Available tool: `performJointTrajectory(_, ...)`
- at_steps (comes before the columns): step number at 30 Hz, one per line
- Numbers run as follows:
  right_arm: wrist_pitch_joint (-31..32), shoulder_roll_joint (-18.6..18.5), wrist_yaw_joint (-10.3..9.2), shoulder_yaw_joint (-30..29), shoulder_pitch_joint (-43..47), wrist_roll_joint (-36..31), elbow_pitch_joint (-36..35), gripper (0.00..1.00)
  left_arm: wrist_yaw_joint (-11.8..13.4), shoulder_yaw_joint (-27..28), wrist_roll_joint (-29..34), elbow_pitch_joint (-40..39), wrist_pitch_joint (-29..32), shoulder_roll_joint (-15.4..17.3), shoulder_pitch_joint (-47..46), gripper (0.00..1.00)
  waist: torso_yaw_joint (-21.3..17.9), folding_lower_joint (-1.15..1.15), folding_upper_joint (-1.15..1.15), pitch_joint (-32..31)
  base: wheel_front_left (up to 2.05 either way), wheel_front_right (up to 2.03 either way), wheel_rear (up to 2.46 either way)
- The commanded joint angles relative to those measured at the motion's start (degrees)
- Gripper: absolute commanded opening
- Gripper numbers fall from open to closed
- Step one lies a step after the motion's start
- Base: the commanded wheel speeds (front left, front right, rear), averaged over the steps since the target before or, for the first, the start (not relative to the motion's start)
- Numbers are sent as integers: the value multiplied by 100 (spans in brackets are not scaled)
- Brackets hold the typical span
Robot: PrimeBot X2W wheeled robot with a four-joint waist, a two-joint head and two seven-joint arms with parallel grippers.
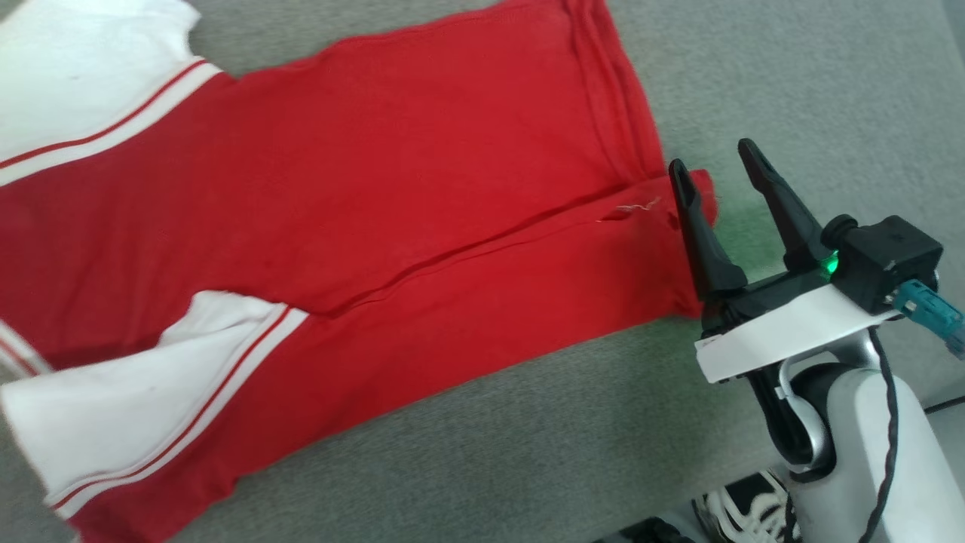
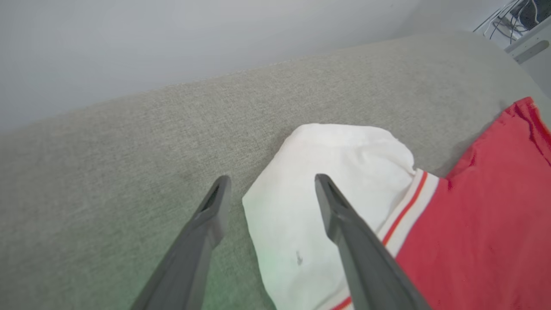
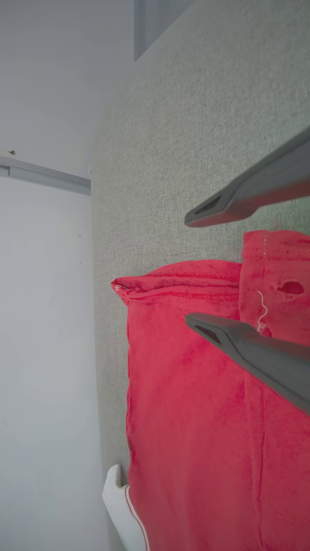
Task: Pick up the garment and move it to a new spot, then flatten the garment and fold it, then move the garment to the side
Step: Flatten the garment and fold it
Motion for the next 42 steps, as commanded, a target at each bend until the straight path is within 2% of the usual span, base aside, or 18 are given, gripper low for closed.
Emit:
performJointTrajectory(1, -77, 54, -5, 37, -60, 6, 52, 100, 13, -76, 117, 155, 425, -71, -337, 100, -199, 0, 0, 136, 0, 0, 0)
performJointTrajectory(8, -180, 109, -5, 132, -47, 92, 245, 100, 13, -503, 362, 687, 2285, -278, -1264, 100, -362, 0, 0, 285, 0, 0, 0)
performJointTrajectory(14, -38, 98, -5, 302, -255, 69, 317, 100, 13, -884, 412, 796, 3265, -413, -1603, 99, -366, 0, 0, 410, 0, 0, 0)
performJointTrajectory(15, 71, 63, -5, 360, -336, 79, 320, 100, 13, -930, 358, 768, 3400, -411, -1623, 59, -362, 0, 0, 433, 0, 0, 0)
performJointTrajectory(17, 360, -14, -5, 429, -607, 105, 320, 100, 13, -996, 244, 697, 3576, -407, -1673, 0, -355, 0, 0, 464, 0, 0, 0)
performJointTrajectory(24, 1969, -359, -5, 637, -2057, 382, 574, 100, 13, -1096, 232, 501, 3597, -459, -1896, 0, -190, 0, 0, 613, 0, 0, 0)
performJointTrajectory(27, 2778, -533, -5, 729, -2768, 582, 896, 100, 13, -1169, 251, 395, 3527, -513, -1941, 0, -82, 0, 0, 685, 0, 0, 0)
performJointTrajectory(30, 3401, -517, -5, 629, -3425, 705, 1281, 100, 13, -1203, 209, 299, 3399, -605, -2037, 0, 66, 0, 0, 771, 0, 0, 0)
performJointTrajectory(34, 4193, -539, -5, 659, -3967, 774, 1827, 100, 13, -1220, 94, 280, 3140, -839, -2096, 0, 314, 0, 0, 836, 0, 0, 0)
performJointTrajectory(38, 4624, -606, -3, 835, -4187, 878, 2090, 100, 12, -1318, 33, 278, 2970, -974, -2116, 0, 503, 0, 0, 863, 0, 0, 0)
performJointTrajectory(39, 4650, -596, -4, 850, -4203, 916, 2126, 72, 13, -1335, -2, 279, 2930, -981, -2113, 0, 531, 0, 0, 863, 0, 0, 0)
performJointTrajectory(40, 4663, -603, -4, 840, -4221, 931, 2164, 33, 13, -1348, -24, 275, 2880, -981, -2113, 0, 556, 0, 0, 862, 0, 0, 0)
performJointTrajectory(41, 4664, -626, -4, 837, -4234, 944, 2196, 8, 13, -1360, -37, 268, 2813, -983, -2114, 0, 578, 0, 0, 856, 0, 0, 0)
performJointTrajectory(42, 4645, -656, -4, 841, -4236, 940, 2222, 0, 13, -1373, -60, 248, 2743, -995, -2110, 0, 600, 0, 0, 844, 0, 0, 0)
